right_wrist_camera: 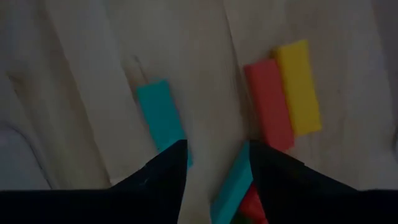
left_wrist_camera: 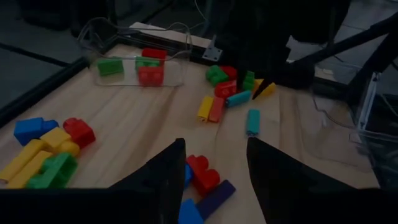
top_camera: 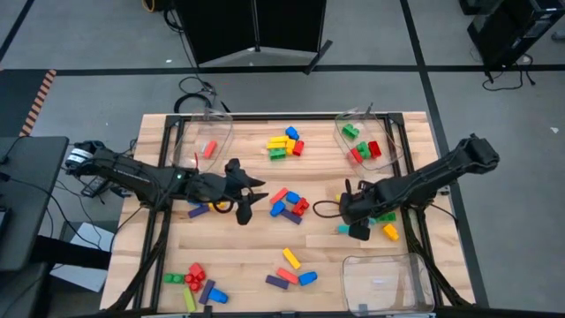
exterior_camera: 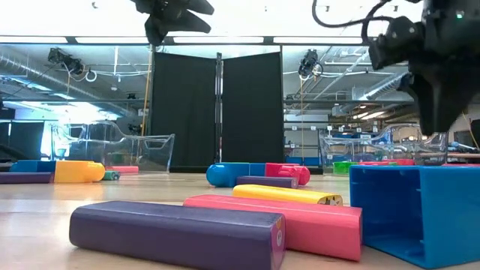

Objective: Sort blocks by size
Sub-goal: Put the light blue block into the top left transparent bin

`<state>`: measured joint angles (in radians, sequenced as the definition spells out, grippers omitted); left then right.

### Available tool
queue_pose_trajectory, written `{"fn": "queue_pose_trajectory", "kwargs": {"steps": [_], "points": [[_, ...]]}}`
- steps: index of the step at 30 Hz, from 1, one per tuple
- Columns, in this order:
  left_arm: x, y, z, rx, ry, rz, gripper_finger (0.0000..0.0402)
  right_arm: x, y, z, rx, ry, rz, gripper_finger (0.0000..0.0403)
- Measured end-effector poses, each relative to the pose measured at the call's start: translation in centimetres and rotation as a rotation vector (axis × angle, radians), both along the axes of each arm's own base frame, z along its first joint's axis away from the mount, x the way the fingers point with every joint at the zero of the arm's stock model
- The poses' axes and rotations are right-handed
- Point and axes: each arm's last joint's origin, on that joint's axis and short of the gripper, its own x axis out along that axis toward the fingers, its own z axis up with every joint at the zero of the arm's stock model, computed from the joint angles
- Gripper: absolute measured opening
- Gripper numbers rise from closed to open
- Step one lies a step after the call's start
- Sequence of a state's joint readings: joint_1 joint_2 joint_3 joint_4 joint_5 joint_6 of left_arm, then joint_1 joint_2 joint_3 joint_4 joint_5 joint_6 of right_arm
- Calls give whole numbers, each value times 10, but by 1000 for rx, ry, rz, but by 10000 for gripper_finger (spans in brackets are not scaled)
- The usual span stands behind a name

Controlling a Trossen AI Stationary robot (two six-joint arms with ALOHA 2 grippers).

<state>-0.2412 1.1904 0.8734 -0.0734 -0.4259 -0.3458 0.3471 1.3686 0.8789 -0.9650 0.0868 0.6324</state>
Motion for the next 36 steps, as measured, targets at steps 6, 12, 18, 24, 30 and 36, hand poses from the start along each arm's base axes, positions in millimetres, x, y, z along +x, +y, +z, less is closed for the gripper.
{"fn": "queue_pose_trajectory", "kwargs": {"steps": [6,12,18,24,30,36], "points": [[0,0,-1,2,10,-2,177,1,11,-13,-13,55,62,229],[0,0,-1,2,8,-2,177,2,21,-21,-5,67,137,268],[0,0,0,-2,-3,-1,177,3,29,-33,25,55,179,290],[0,0,1,-7,-5,1,177,1,31,-43,52,46,197,285],[0,0,1,-14,-7,4,177,-5,28,-55,37,49,188,273],[0,0,1,-25,-9,8,177,-8,26,-64,49,23,179,259]]}}
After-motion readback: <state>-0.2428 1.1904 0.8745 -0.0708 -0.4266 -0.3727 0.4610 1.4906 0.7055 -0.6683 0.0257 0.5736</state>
